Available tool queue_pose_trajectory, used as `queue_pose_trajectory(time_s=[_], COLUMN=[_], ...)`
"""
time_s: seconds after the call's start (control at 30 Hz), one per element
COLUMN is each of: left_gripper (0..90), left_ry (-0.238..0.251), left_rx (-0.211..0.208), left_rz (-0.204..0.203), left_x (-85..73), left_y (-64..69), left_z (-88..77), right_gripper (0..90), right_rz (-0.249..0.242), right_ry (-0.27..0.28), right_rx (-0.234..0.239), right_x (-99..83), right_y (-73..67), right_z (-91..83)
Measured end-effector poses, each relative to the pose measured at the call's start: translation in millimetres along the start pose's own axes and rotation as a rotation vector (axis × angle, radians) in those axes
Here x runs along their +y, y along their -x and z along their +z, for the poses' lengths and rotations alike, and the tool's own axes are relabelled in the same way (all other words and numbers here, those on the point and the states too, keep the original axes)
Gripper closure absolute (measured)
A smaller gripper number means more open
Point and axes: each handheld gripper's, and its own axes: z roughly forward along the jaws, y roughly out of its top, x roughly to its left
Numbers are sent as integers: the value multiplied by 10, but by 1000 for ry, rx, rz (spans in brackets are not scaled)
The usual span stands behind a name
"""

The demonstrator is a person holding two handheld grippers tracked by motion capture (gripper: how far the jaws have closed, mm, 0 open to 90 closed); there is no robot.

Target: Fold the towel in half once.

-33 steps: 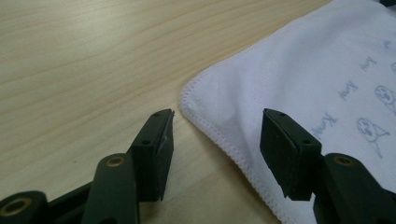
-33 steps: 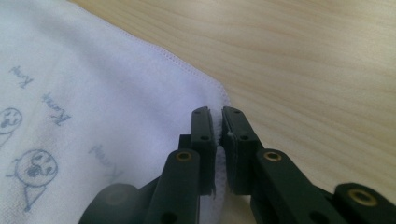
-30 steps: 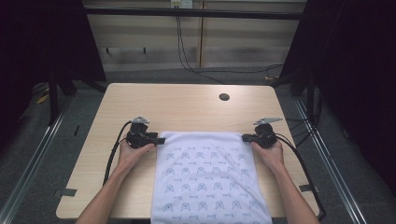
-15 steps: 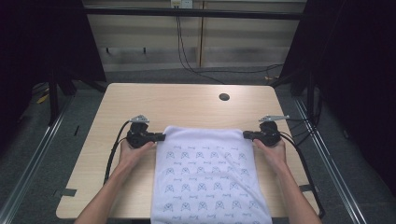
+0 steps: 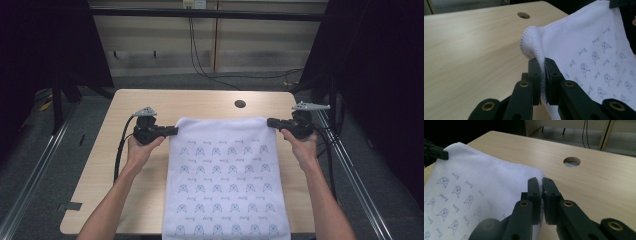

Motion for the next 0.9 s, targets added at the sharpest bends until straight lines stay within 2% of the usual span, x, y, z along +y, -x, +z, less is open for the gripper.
queue_pose_trajectory(time_s=[0.17, 0.37, 0.43, 0.47, 0.5, 0.53, 0.6, 0.63, 0.7, 0.8, 0.87, 0.9], left_gripper=[852, 854, 854, 854, 855, 854, 855, 855, 854, 852, 852, 852], left_ry=[29, 81, 86, 80, 86, 112, 149, 141, 130, 108, 70, 75], left_rx=[9, 40, 48, 77, 78, 69, 58, 56, 32, -34, -40, -55], left_rz=[29, 28, 50, 77, 80, 86, 76, 83, 75, 76, 93, 90], left_x=[253, 494, 621, 718, 771, 843, 887, 880, 799, 568, 426, 371], left_y=[-2, -74, -61, -27, -5, 25, 62, 74, 80, 129, 188, 210], left_z=[-87, -220, -259, -277, -291, -329, -369, -376, -383, -374, -367, -380], right_gripper=[858, 859, 859, 859, 859, 860, 861, 861, 861, 861, 861, 862], right_rz=[-12, -7, -4, 0, 7, 9, 11, 9, -3, -12, -13, -13], right_ry=[25, 62, 75, 82, 96, 104, 149, 163, 139, 111, 91, 75], right_rx=[-17, -40, -53, -59, -68, -70, -69, -56, -63, -44, -30, -15], right_x=[227, 492, 585, 626, 704, 756, 858, 877, 828, 622, 483, 388], right_y=[27, 41, 47, 50, 58, 52, 10, -12, -25, -24, -30, -42], right_z=[-16, -115, -158, -174, -201, -221, -283, -304, -304, -310, -322, -339])
